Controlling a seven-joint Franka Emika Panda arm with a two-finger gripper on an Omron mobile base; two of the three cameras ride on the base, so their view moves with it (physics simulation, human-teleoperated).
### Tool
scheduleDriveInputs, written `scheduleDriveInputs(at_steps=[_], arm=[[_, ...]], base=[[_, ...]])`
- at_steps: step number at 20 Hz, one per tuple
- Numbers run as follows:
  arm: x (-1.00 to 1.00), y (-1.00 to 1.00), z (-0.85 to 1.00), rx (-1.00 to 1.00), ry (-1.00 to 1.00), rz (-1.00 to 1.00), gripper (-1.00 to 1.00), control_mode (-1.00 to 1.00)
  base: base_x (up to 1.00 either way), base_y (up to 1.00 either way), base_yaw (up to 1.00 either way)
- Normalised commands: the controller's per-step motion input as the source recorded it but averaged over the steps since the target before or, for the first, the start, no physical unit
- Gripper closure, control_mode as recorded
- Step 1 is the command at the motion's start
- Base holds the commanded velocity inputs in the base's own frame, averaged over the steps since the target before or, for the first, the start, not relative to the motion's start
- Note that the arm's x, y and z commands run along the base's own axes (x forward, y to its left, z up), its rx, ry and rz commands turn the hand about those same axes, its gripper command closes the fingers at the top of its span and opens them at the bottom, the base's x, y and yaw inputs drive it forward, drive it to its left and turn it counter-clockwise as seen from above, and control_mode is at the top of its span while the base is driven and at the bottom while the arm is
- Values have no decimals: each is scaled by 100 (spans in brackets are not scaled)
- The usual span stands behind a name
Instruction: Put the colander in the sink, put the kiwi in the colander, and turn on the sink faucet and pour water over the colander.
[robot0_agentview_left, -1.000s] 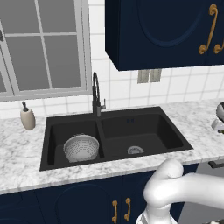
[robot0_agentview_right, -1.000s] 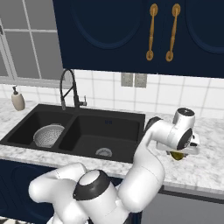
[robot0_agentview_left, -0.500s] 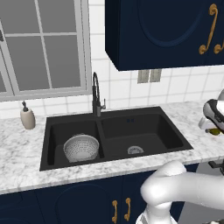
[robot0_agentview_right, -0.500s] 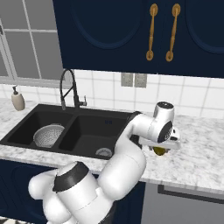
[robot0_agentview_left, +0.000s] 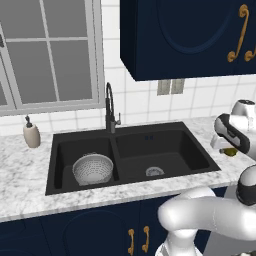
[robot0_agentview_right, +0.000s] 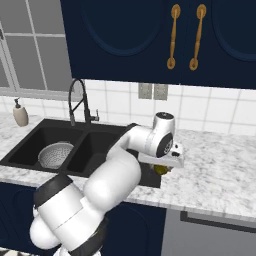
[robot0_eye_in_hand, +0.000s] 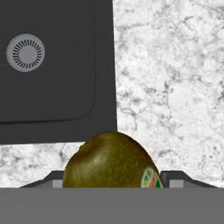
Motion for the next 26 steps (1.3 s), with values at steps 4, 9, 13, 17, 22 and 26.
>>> scheduleDriveInputs(at_steps=[4, 9, 13, 17, 22, 26], arm=[[-13, 53, 8, 0, 0, 0, 100, -100], [-7, 73, 1, 0, 0, 0, 100, -100], [-5, 75, 0, 0, 0, 0, 100, -100], [-4, 70, 2, 0, 1, 0, 100, -100], [-6, 66, 1, 0, 1, 0, 100, -100], [0, 71, 1, 0, 1, 0, 100, -100]], base=[[0, 0, 0], [0, 0, 0], [0, 0, 0], [0, 0, 0], [0, 0, 0], [0, 0, 0]])
